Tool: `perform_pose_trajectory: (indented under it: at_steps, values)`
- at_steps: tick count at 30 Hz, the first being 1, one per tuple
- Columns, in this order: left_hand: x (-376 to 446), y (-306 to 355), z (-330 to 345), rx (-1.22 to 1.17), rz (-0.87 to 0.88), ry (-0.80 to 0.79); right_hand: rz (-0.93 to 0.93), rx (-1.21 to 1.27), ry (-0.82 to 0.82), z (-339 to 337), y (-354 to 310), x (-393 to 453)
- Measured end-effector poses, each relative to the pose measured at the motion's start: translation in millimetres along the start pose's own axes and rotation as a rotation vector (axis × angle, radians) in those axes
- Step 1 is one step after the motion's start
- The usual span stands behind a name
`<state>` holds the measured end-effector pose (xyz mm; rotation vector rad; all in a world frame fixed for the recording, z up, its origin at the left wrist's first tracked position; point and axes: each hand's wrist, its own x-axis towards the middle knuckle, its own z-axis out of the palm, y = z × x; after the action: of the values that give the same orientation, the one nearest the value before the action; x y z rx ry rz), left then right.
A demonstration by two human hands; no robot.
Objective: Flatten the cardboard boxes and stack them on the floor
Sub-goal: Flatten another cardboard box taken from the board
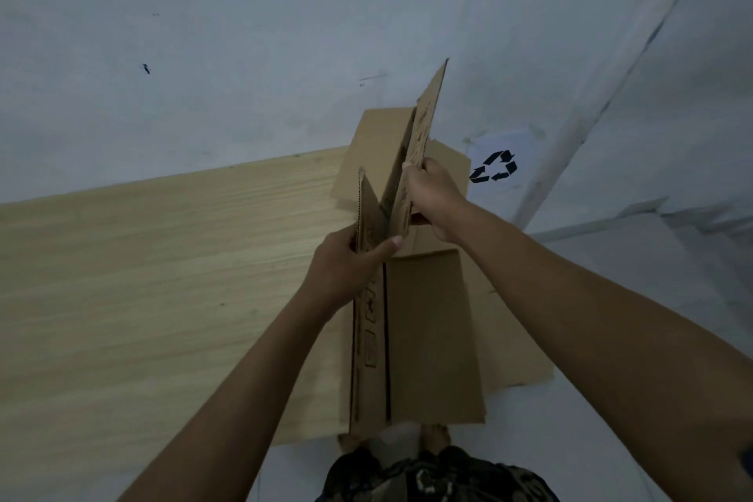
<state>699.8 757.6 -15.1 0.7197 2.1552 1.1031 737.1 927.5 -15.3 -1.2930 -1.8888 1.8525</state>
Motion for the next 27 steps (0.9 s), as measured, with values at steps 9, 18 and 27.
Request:
perform_pose_trajectory:
  at_steps: [9,18,27]
  values:
    - [14,-7,-1,0.170,-0.059,0.212,-0.020,-0.207,-0.212,38,-8,-17]
    - [25,-49,-59,-0.383,-0.272,0.175,-0.082,-0.295,0.024,12,21,-14]
    - [5,-68,-131,-0.279,-0.140,0.075,0.029,-0.199,-0.178,80,-11,-58]
